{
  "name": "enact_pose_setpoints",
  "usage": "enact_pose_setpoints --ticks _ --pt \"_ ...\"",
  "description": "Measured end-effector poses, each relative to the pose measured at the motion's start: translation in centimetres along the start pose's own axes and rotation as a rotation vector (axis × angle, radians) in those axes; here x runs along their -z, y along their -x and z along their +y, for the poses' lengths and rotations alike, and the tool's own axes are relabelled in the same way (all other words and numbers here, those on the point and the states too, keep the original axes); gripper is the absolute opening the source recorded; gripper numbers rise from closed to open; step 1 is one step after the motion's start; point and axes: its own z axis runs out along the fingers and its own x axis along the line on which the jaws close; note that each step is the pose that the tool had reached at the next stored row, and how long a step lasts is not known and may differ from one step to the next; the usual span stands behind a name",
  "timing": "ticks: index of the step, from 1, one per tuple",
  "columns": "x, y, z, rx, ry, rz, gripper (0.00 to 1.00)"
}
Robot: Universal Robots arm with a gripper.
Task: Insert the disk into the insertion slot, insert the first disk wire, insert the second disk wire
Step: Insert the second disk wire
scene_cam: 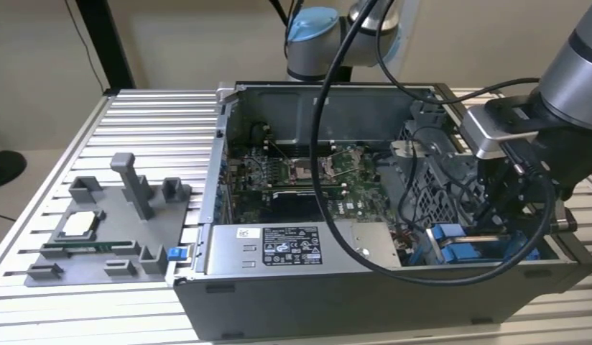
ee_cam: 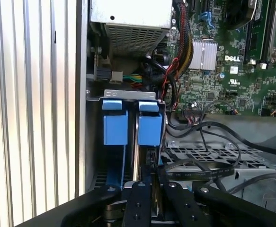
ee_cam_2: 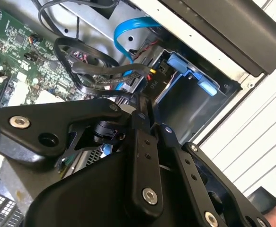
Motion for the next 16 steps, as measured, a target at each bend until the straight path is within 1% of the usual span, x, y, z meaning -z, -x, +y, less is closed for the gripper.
enact_pose_setpoints --ticks 3,8,11,14,16 --pt "-0.04 0.10 0.00 -0.012 -0.0012 0.0011 0.00" --pt "-0.33 0.26 0.02 -0.022 -0.0022 0.0036 0.00" --pt "-0.47 0.26 0.03 -0.028 -0.0028 0.0075 0.00" --pt "-0.74 0.23 0.05 -0.034 -0.0034 0.0151 0.00" --pt "-1.03 0.21 0.08 -0.038 -0.0038 0.0186 0.00"
